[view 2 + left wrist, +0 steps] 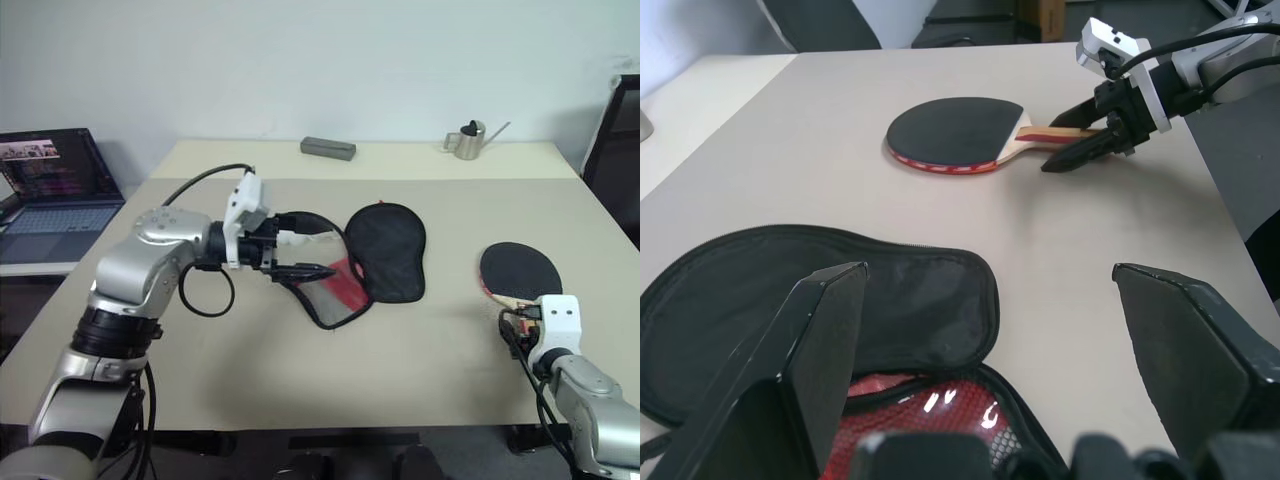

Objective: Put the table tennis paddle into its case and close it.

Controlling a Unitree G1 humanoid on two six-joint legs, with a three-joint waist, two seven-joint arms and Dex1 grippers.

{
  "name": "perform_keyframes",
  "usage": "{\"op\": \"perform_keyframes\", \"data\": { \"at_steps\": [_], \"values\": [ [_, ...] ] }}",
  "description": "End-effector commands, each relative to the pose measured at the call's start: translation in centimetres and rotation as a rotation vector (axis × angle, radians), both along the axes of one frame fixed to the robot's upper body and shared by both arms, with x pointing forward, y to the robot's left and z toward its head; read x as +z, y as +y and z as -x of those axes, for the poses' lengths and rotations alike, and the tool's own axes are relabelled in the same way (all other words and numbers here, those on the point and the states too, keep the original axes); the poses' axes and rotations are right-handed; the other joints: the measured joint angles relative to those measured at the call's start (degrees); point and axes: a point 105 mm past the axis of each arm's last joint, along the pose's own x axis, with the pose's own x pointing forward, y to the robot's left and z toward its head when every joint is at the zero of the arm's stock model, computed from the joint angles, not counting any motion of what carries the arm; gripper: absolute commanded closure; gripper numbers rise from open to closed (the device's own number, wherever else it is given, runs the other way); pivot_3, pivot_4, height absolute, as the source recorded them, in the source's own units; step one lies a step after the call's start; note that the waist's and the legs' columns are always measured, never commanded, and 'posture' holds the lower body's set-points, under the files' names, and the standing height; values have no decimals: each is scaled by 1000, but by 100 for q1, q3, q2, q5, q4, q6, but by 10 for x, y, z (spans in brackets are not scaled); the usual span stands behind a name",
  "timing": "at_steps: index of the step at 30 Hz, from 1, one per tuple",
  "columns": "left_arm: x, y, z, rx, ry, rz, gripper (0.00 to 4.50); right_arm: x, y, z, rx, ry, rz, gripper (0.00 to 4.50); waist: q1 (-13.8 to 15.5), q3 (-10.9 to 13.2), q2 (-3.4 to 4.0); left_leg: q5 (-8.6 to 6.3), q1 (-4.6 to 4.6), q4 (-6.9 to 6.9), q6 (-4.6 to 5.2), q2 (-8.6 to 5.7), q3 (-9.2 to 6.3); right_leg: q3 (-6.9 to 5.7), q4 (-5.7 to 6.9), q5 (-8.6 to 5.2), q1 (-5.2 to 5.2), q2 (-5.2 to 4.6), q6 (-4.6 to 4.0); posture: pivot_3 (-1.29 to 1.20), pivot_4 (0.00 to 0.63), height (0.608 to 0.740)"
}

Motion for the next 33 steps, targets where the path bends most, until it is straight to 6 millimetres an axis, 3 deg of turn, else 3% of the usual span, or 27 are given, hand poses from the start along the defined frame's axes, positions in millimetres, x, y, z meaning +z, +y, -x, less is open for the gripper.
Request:
{"op": "perform_keyframes", "data": {
  "at_steps": [1, 4, 10, 14, 23, 28, 33],
  "values": [
    [10, 2, 3, 4, -52, -2, 206, -8, -11, 2, -61, 40, 35, 2573, 10, -3, -5, 1, 2, 0, 1, -1, 0, 0, 0, 1, 2, 0, 2, 0, 150, 740],
    [9, 7, 2, 25, -47, -5, 206, -7, -12, -1, -80, 43, 41, 3285, 14, -8, -14, 1, 2, 1, 2, -3, 0, 1, -2, 2, 3, -2, 5, 0, 150, 740],
    [7, 21, -4, 86, -47, -13, 206, 1, -9, -7, -107, 20, 35, 3284, 8, -12, -19, 1, 3, 1, 2, -2, -2, 2, -3, 2, 3, -2, 6, 0, 150, 740],
    [10, 48, -12, 187, -51, -2, 206, 24, -8, -18, -160, -60, 14, 3284, -3, -10, -16, 1, 2, 0, 2, -2, -1, 6, -1, 4, -5, -1, 4, 0, 150, 740],
    [8, 80, -16, 288, -49, 10, 206, 69, 9, -35, -95, -178, 46, 3284, 6, -8, -13, 1, -13, -34, 2, -6, -3, 1, -18, 17, -26, -5, -26, 0, 150, 740],
    [9, 89, -15, 318, -58, 18, 206, 86, 27, -41, -24, -217, 50, 3284, -15, -8, -13, -1, -42, -34, 3, -5, -2, -1, -28, 15, -48, -5, -26, 0, 150, 740],
    [13, 98, -11, 329, -64, 32, 206, 101, 66, -52, 113, -227, 9, 3284, -29, -7, -12, 0, -65, -33, 3, -5, -3, 1, -13, 15, -79, -4, -27, 0, 150, 740]
  ]
}}
